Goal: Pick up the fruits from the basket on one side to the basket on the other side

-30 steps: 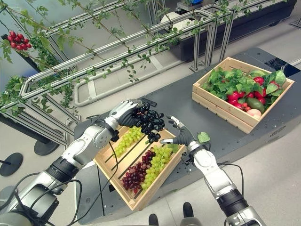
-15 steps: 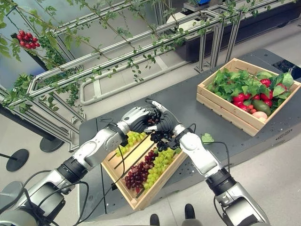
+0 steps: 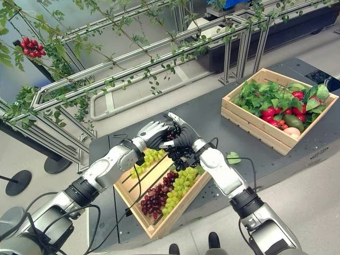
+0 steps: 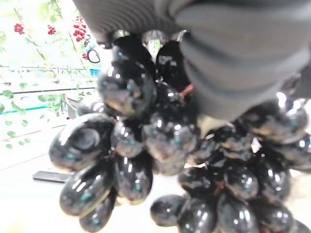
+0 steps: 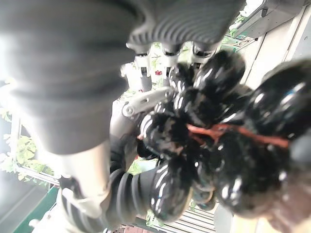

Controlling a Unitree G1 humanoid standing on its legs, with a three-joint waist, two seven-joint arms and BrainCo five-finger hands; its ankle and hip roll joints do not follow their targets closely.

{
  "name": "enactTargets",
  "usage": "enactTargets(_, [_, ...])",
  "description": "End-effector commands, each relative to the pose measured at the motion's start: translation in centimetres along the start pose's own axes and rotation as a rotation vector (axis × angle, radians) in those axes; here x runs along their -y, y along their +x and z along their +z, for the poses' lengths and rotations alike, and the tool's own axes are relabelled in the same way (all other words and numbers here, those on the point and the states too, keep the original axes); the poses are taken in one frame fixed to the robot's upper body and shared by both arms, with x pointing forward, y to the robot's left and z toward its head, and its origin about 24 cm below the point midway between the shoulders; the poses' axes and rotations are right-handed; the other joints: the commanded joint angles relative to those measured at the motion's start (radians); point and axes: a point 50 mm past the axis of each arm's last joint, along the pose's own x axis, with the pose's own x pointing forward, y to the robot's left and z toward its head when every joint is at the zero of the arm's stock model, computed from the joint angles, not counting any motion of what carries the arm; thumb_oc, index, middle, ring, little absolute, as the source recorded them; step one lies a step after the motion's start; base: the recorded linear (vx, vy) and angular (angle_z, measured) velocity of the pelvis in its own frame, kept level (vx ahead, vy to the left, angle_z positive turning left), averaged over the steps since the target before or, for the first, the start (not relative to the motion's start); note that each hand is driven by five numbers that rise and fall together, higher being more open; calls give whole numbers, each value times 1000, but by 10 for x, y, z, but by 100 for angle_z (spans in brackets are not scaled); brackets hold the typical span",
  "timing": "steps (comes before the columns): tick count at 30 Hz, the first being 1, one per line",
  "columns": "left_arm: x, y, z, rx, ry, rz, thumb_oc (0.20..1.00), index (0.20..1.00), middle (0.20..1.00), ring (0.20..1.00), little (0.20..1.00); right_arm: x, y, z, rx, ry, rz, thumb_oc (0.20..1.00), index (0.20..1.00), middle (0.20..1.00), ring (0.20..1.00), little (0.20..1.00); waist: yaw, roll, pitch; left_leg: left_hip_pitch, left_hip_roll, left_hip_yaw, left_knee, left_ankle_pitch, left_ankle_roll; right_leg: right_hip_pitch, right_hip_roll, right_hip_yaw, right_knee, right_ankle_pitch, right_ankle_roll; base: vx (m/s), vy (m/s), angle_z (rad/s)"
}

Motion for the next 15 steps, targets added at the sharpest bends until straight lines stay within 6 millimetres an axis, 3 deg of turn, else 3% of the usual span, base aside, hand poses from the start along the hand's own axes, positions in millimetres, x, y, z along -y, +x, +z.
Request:
enactTargets(1, [-51,11,-24,-69,86,159,200,200,200,200,200,9,-7,14,96,37,-62,1000,1000,1000,1000,1000,4,-89,-58,-1,-65,5,18,-54,20,29,-50,11,4,-74,89,0,0,0])
enactTargets(15, [-65,2,-36,-115,120,217,200,200,200,200,200,2,-32,-20,-47,7,-64,1000,1000,1000,1000,1000,-9,-79,-53,4,-68,6,16,-58,18,33,-54,6,4,-78,93,0,0,0])
